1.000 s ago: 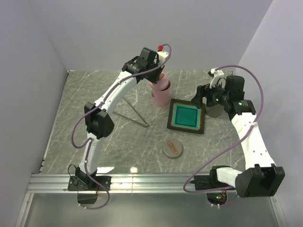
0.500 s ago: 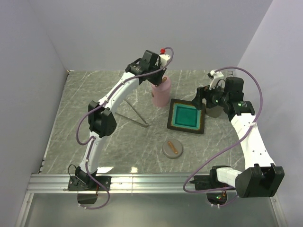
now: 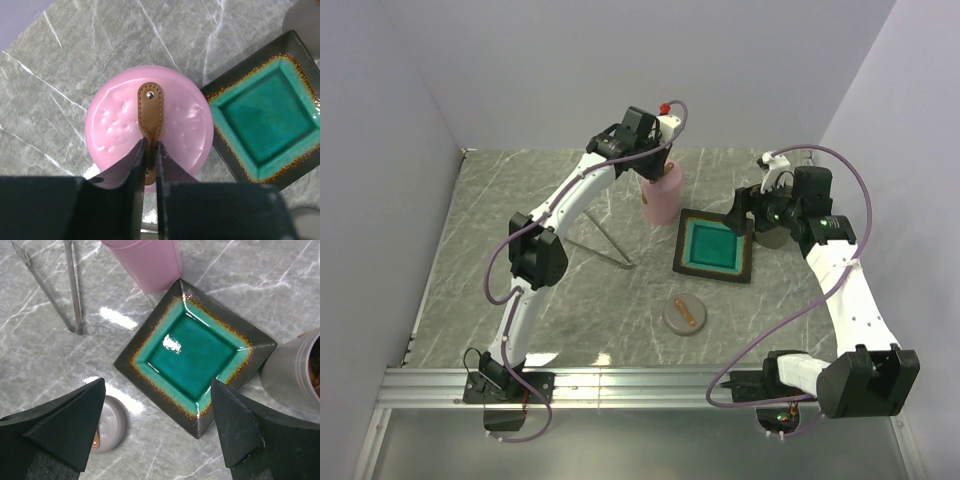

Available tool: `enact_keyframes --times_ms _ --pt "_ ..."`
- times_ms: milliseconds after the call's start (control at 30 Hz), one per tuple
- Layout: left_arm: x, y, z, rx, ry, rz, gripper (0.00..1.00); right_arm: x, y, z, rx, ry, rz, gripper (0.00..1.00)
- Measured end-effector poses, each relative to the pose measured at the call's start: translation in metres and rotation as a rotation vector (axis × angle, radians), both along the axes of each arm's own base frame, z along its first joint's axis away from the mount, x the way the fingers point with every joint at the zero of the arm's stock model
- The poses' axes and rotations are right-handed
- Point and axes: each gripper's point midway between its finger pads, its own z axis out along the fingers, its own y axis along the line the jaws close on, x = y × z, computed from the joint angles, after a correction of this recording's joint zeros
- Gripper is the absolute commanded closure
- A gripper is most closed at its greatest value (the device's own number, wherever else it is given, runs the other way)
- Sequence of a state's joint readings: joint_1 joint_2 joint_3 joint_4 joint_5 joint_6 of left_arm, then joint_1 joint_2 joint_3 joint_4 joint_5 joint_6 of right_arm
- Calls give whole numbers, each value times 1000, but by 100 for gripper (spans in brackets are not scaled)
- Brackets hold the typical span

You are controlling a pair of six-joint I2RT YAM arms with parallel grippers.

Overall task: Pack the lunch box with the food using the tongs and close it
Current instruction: Put the lid back on the lunch box

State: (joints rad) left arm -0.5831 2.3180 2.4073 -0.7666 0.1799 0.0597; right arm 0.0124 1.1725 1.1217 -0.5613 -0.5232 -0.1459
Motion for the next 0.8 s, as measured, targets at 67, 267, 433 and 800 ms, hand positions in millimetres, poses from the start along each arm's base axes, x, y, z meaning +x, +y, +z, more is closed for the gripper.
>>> enact_keyframes --times_ms 67,267,433,800 --pt "0 0 0 -1 0 0 76 0 0 -1 2 3 1 8" --pt "2 -2 -3 -12 -8 -4 66 4 7 4 49 -4 7 11" --pt "1 -5 -1 -32 -9 -12 58 15 12 3 98 0 1 15" --pt "-1 -2 29 -162 3 8 43 61 14 -3 180 37 -97 30"
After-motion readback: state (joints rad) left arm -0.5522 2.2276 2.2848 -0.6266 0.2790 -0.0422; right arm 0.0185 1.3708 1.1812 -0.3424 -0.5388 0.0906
